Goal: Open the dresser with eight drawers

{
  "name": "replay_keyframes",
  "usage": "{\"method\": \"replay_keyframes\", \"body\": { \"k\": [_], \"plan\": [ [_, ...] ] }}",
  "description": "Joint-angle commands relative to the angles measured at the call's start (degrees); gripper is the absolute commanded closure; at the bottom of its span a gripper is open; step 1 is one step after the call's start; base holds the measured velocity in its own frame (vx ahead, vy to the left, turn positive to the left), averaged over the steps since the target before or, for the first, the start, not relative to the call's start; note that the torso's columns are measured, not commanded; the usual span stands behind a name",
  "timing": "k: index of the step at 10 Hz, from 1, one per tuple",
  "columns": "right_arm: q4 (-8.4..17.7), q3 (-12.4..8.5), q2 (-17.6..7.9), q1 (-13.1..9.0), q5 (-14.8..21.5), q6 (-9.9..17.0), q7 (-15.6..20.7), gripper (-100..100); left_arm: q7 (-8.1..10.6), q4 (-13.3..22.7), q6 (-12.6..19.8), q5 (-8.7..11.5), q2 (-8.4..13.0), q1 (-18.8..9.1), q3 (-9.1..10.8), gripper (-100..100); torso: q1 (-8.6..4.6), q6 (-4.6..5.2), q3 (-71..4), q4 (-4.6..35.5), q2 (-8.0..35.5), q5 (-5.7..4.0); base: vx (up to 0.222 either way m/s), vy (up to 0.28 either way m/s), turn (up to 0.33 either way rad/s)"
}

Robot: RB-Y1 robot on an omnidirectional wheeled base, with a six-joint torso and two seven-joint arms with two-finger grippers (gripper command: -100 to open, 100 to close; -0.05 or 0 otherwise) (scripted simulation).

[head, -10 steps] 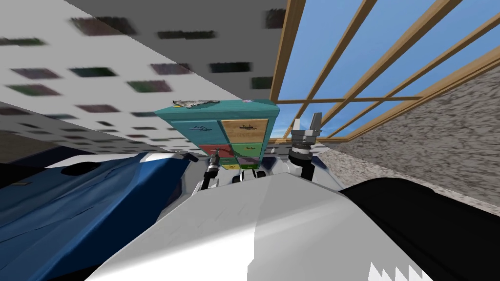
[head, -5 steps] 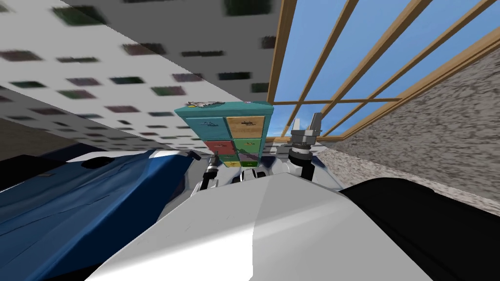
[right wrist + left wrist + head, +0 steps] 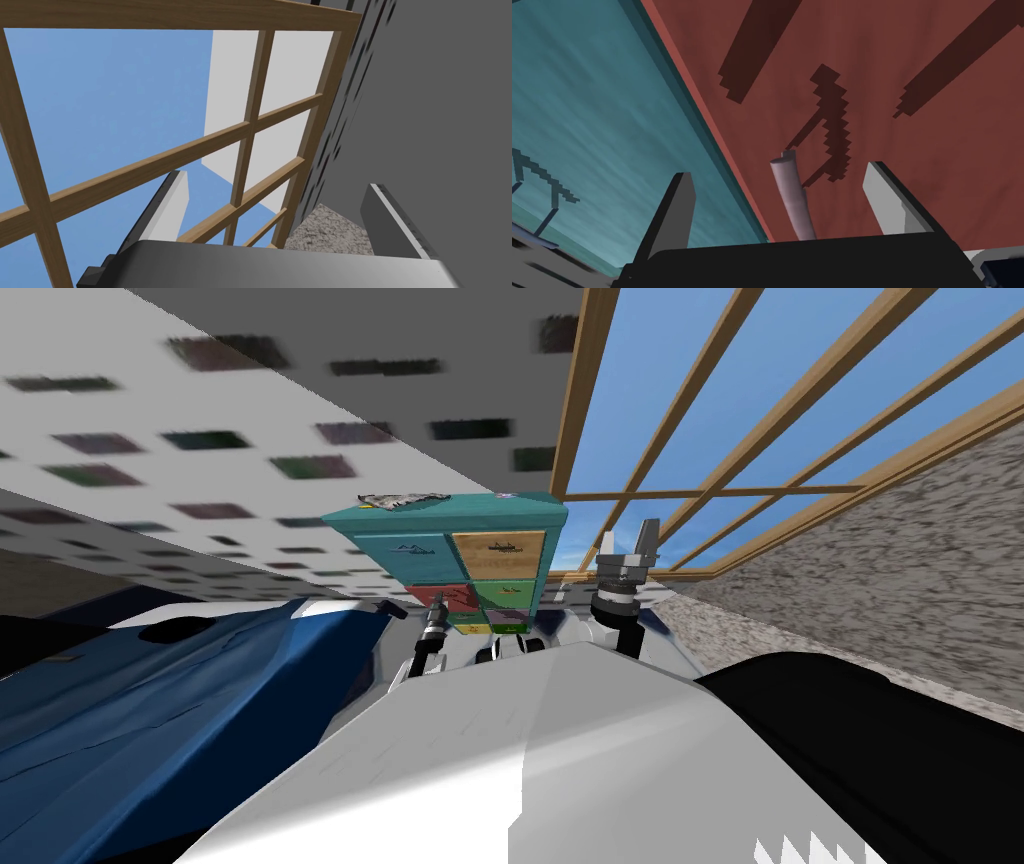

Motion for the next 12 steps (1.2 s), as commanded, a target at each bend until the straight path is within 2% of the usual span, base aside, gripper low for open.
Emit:
{"method": "replay_keyframes", "body": {
  "k": [1,4,5,6,8,9,10,11,12],
  "plan": [
    [0.0,0.0,0.0,0.0,0.0,0.0,0.0,0,0.29,-1.2,0.1,0.0,0.5,1.0,-0.28,100,0.01,0.0,0.0,0.0,0.0,0.0,-0.115,0.023,0.038],
    [0.0,0.0,0.0,0.0,0.0,0.0,0.0,0,0.67,-2.7,0.2,0.1,1.1,2.3,-0.63,100,-0.14,-0.01,0.0,0.1,0.0,-0.06,-0.171,0.026,0.03],
    [0.0,0.0,0.0,0.0,0.0,0.0,0.0,0,0.55,-2.2,0.2,0.1,1.0,1.9,-0.55,100,-0.07,0.0,-0.1,-0.1,-0.2,-0.03,-0.081,0.02,0.002],
    [0.0,0.0,0.0,0.0,0.0,0.0,0.0,0,0.38,-2.2,1.8,-0.1,1.3,1.8,-0.12,-100,-0.1,0.02,-0.4,-0.2,-0.6,-0.02,0.012,-0.071,0.009],
    [0.0,0.0,0.0,0.0,0.0,0.0,0.0,0,0.16,-2.0,3.5,-0.2,1.6,1.6,0.34,-100,-0.35,0.01,-0.5,-0.2,-0.8,-0.11,0.074,-0.111,0.018],
    [0.0,0.0,0.0,0.0,0.0,0.0,0.0,0,0.23,-2.2,2.9,-0.2,1.5,1.7,0.15,-100,-0.22,0.01,-0.4,-0.2,-0.6,-0.07,0.049,-0.056,0.006],
    [0.0,0.0,0.0,0.0,0.0,0.0,0.0,0,0.48,-3.9,4.7,-0.1,2.0,1.8,0.44,-100,0.09,0.0,-0.2,-0.1,-0.3,0.01,0.106,-0.03,-0.027],
    [0.0,0.0,0.0,0.0,0.0,0.0,0.0,0,0.36,-3.3,3.9,-0.1,1.8,1.9,0.31,-100,0.16,0.01,-0.2,-0.1,-0.3,0.05,0.069,-0.016,-0.005],
    [0.0,0.0,0.0,0.0,0.0,0.0,0.0,0,0.41,-3.5,4.1,-0.1,1.9,1.9,0.33,100,0.11,0.0,-0.1,-0.1,-0.2,0.04,0.011,-0.003,0.004]
  ]
}}
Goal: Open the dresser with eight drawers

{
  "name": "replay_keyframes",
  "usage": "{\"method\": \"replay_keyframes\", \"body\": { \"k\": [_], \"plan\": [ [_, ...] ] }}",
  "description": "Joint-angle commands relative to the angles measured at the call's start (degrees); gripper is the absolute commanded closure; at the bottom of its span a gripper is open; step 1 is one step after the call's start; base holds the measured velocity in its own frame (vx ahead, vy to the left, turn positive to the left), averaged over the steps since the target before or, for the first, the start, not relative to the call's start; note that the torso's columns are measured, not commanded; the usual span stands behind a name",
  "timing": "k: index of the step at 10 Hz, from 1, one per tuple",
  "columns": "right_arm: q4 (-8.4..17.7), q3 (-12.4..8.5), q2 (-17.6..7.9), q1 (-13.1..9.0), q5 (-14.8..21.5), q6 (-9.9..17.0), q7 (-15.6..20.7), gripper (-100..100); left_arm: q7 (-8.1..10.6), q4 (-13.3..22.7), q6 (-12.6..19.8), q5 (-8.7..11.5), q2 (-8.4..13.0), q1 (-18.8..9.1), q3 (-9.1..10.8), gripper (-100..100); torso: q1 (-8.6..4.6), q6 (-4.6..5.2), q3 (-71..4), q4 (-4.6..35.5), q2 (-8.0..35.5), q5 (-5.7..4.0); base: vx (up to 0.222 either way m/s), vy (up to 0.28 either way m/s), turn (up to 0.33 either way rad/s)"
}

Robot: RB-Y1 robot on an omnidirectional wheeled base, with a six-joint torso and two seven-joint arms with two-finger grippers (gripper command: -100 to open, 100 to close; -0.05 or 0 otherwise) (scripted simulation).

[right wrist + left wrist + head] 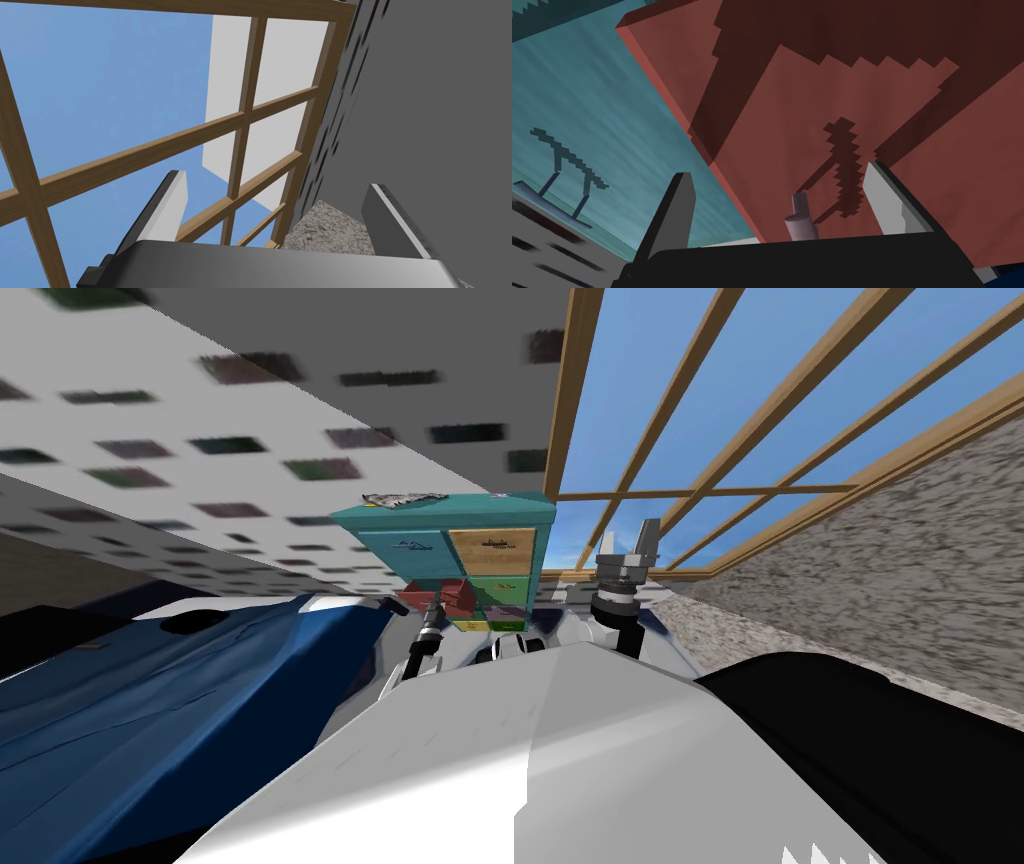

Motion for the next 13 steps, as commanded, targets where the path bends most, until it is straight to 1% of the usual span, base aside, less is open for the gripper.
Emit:
{"method": "replay_keyframes", "body": {
  "k": [1,4,5,7,11,13],
  "plan": [
    [0.0,0.0,0.0,0.0,0.0,0.0,0.0,0,0.23,-1.3,0.0,0.0,0.5,1.1,-0.26,100,-0.09,0.02,0.1,0.1,0.1,-0.03,-0.111,0.006,0.035],
    [0.0,0.0,0.0,0.0,0.0,0.0,0.0,0,0.53,-3.0,0.1,0.1,1.1,2.4,-0.58,100,-0.25,-0.03,0.3,0.2,0.4,-0.17,-0.182,0.027,0.033],
    [0.0,0.0,0.0,0.0,0.0,0.0,0.0,0,1.1,-5.1,2.1,0.4,1.9,3.6,-0.43,-100,-0.36,-0.02,0.1,0.3,0.2,-0.26,-0.06,0.005,0.022],
    [0.0,0.0,0.0,0.0,0.0,0.0,0.0,0,1.72,-8.4,3.8,0.8,2.9,4.9,-0.23,-100,-0.28,0.04,-0.4,-0.2,-0.7,-0.09,0.039,-0.011,0.011],
    [0.0,0.0,0.0,0.0,0.0,0.0,0.0,0,2.96,-14.5,7.1,1.6,4.8,7.5,0.15,-100,-0.15,0.01,0.0,0.0,0.0,-0.05,0.041,-0.016,0.01],
    [0.0,0.0,0.0,0.0,0.0,0.0,0.0,0,3.58,-17.5,8.8,1.9,5.8,8.8,0.34,-100,-0.26,-0.04,0.1,0.2,0.2,-0.22,0.014,-0.01,0.007]
  ]
}}
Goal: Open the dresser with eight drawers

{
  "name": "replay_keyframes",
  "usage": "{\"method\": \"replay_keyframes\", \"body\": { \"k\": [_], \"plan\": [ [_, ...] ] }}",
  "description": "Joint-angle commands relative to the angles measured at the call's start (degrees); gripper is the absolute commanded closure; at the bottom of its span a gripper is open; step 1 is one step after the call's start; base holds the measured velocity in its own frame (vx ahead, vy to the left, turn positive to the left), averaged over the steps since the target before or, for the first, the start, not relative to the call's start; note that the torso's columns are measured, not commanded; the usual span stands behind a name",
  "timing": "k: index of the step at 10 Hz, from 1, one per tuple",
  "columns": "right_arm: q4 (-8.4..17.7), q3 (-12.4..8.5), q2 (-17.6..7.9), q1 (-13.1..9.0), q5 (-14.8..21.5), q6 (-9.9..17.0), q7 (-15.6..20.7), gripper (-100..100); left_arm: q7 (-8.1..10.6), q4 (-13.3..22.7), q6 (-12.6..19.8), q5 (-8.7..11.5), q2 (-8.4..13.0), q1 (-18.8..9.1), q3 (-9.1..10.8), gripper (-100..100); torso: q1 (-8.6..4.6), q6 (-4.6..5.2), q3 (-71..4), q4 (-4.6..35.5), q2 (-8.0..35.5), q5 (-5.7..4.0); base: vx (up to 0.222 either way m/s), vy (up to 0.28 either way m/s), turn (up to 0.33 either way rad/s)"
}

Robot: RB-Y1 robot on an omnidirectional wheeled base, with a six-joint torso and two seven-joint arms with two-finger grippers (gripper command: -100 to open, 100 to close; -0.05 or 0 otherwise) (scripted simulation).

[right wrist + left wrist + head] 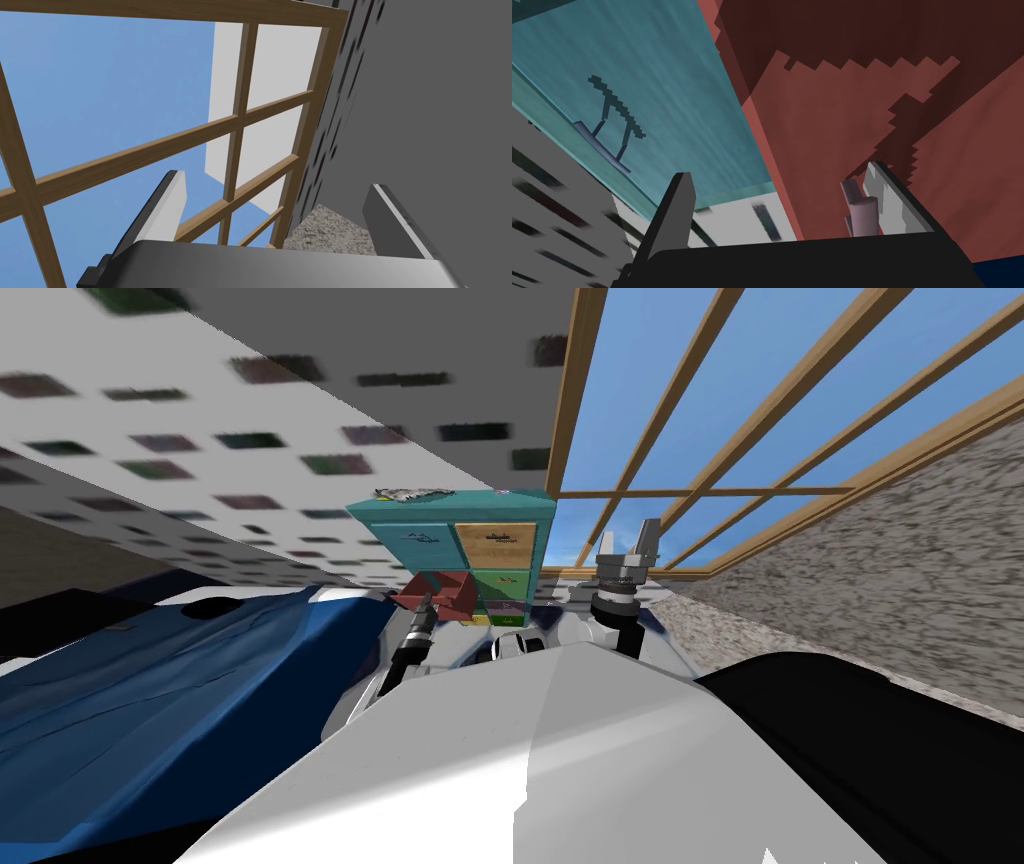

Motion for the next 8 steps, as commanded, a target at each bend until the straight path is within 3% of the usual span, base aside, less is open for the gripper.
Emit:
{"method": "replay_keyframes", "body": {
  "k": [1,2,3,8],
  "plan": [
    [0.0,0.0,0.0,0.0,0.0,0.0,0.0,0,0.52,-2.8,1.2,0.3,0.8,0.8,0.34,-100,-0.06,-0.02,0.0,0.1,0.0,-0.07,0.011,-0.006,0.008],
    [0.0,0.0,0.0,0.0,0.0,0.0,0.0,0,0.49,-2.1,1.6,0.3,0.6,1.2,0.01,-100,-0.13,-0.01,0.0,0.1,0.1,-0.14,0.008,0.0,0.0],
    [0.0,0.0,0.0,0.0,0.0,0.0,0.0,0,0.51,-2.2,1.8,0.3,0.6,1.3,-0.04,0,-0.12,0.01,0.0,0.0,0.1,-0.06,0.0,0.0,0.0],
    [0.0,0.0,0.0,0.0,0.0,0.0,0.0,0,0.53,-1.8,2.2,0.3,0.6,1.6,-0.09,0,0.02,0.05,-0.1,-0.2,-0.3,0.12,0.0,0.0,0.0]
  ]
}}
